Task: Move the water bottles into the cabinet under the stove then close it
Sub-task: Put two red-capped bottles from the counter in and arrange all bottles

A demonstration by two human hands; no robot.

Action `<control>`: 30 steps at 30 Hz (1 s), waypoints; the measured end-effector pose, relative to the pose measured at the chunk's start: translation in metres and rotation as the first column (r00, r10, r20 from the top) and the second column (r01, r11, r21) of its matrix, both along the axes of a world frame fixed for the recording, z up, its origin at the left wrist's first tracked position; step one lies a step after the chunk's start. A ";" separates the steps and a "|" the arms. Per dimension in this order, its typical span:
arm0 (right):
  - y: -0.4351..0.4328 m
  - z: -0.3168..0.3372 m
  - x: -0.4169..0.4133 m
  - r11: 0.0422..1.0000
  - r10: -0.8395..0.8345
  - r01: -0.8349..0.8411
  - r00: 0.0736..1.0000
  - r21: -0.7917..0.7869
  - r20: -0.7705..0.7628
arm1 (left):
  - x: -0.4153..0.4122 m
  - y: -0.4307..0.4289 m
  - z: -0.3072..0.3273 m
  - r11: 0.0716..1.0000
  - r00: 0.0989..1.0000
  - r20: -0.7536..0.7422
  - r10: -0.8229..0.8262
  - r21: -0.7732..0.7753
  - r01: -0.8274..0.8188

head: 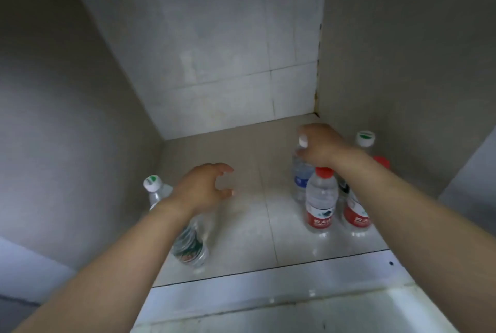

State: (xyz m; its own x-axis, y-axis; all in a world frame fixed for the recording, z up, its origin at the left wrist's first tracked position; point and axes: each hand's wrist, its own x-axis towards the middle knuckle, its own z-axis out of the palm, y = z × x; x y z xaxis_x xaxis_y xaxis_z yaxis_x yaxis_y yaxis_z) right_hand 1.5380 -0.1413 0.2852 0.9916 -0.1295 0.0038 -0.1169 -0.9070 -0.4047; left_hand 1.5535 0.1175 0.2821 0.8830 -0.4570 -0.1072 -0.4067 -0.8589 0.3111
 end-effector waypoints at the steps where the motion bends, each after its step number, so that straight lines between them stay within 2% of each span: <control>1: 0.003 -0.001 0.003 0.999 -0.014 0.014 1.000 -0.035 -0.001 | -0.001 0.016 0.001 1.000 1.000 0.004 0.011 0.022 -0.011; 6: 0.034 -0.003 0.001 0.999 0.017 -0.017 1.000 -0.045 -0.015 | -0.010 0.070 0.001 0.994 0.995 -0.001 0.098 0.046 -0.098; 11: 0.065 0.005 -0.008 0.998 0.064 -0.063 0.993 -0.013 0.102 | -0.017 0.103 -0.006 0.986 0.988 0.023 0.156 0.049 -0.157; 19: 0.108 -0.007 -0.013 0.963 0.265 -0.258 0.960 -0.078 0.095 | -0.015 0.107 -0.010 0.970 0.966 0.095 0.242 -0.044 -0.239; 22: 0.115 -0.012 -0.017 0.953 0.304 -0.303 0.946 -0.023 0.115 | -0.013 0.099 -0.008 0.971 0.966 0.104 0.236 -0.069 -0.230; 25: 0.115 -0.012 -0.022 0.941 0.309 -0.326 0.938 0.095 0.158 | -0.014 0.089 0.001 0.977 0.972 0.126 0.199 -0.100 -0.187; 30: 0.110 -0.014 -0.027 0.928 0.324 -0.346 0.933 0.140 0.154 | -0.032 0.068 -0.001 0.988 0.988 0.095 0.121 -0.107 -0.111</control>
